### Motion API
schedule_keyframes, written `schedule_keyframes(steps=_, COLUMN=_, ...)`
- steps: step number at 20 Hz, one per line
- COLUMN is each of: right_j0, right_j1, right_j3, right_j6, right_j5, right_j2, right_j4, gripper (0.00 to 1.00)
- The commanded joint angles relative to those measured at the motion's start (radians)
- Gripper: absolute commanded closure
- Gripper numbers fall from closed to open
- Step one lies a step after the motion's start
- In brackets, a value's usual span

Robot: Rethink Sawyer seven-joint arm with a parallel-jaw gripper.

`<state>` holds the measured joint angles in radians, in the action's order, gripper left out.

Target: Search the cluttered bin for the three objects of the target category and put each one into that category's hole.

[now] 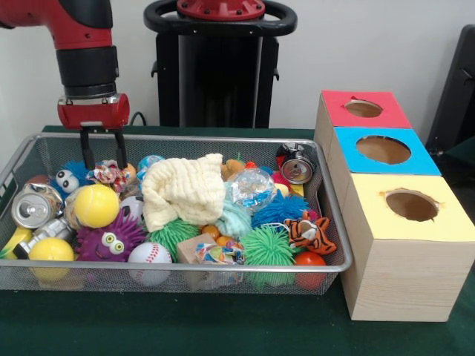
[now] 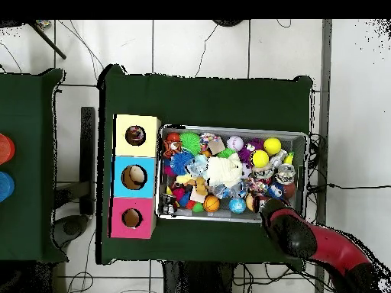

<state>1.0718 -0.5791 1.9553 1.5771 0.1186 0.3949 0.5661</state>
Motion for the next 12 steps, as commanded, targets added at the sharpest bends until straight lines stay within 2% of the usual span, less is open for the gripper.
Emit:
schedule_keyframes(steps=1, right_j0=-0.042, right_j1=0.005, right_j3=-0.012, right_j6=0.047, right_j5=0.027, right_j2=0.048, right_j4=0.030, gripper=0.00)
schedule_keyframes(steps=7, right_j0=-0.103, right_j1=-0.002, right_j3=-0.048, right_j6=0.080, right_j5=-0.015, right_j2=-0.030, right_j4=0.044, gripper=0.00)
schedule_keyframes(steps=12, right_j0=-0.111, right_j1=-0.005, right_j3=-0.059, right_j6=0.079, right_j5=-0.015, right_j2=-0.042, right_j4=0.039, gripper=0.00)
